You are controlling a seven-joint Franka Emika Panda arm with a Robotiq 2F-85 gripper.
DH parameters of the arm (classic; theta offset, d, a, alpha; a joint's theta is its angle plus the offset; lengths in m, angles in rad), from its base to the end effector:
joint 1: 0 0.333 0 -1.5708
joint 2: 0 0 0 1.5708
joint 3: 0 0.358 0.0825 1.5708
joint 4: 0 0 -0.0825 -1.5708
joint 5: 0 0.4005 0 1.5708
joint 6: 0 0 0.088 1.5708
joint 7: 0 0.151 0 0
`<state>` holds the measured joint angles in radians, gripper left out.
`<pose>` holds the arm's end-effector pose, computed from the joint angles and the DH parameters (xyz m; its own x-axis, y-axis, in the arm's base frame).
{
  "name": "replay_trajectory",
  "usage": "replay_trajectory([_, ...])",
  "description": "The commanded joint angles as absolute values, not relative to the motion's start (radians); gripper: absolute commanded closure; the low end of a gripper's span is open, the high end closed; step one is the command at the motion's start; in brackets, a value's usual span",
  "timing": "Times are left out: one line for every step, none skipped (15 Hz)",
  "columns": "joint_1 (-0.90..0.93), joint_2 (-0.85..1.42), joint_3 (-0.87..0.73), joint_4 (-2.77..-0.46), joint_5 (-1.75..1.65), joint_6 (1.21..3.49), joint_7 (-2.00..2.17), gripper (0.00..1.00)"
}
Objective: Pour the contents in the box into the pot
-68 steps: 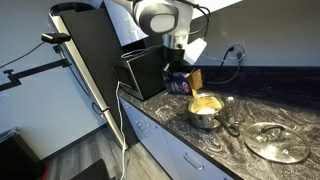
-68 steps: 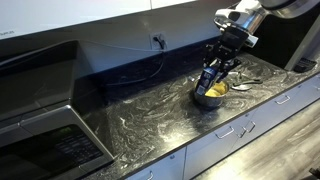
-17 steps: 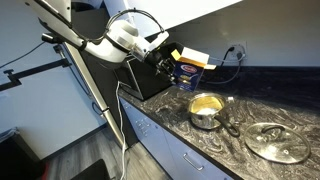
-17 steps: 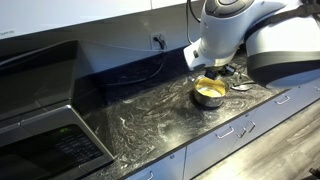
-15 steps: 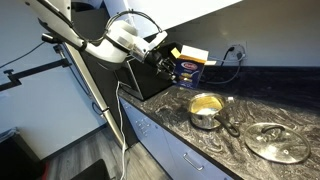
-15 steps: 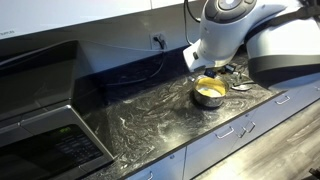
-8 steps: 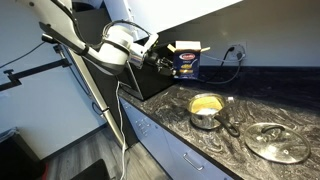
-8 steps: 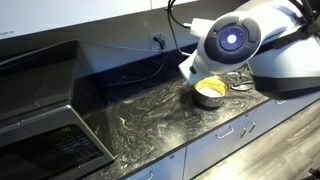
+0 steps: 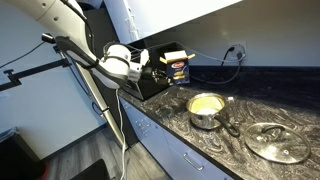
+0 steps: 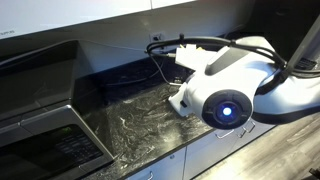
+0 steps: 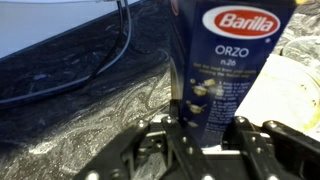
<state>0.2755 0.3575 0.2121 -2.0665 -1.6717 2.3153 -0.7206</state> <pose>0.5926 0.2519 0.2707 -0.3756 0.3736 -0.8481 0.5202 0.8423 0.1407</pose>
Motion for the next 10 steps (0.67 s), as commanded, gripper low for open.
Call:
replay_trajectory([0.298,0.41,0.223,-2.049,-1.785,2.291,-0.601,0.87])
replay_trajectory([0.303,0.429,0.225,-2.045,-1.802,2.287,-0.582,0.87])
replay_trajectory([0.308,0.446,0.226,-2.041,-1.819,2.283,-0.563,0.87])
replay_trajectory([0.313,0.467,0.227,-2.035,-1.831,2.28,-0.551,0.87])
replay_trajectory([0.317,0.487,0.227,-2.027,-1.839,2.279,-0.547,0.87])
replay_trajectory([0.322,0.51,0.228,-2.016,-1.841,2.276,-0.552,0.87])
replay_trajectory([0.326,0.53,0.227,-2.006,-1.841,2.275,-0.559,0.87])
replay_trajectory([0.332,0.553,0.226,-1.991,-1.842,2.269,-0.566,0.87])
replay_trajectory([0.337,0.575,0.225,-1.976,-1.841,2.265,-0.569,0.87])
replay_trajectory([0.344,0.599,0.223,-1.958,-1.843,2.255,-0.571,0.87])
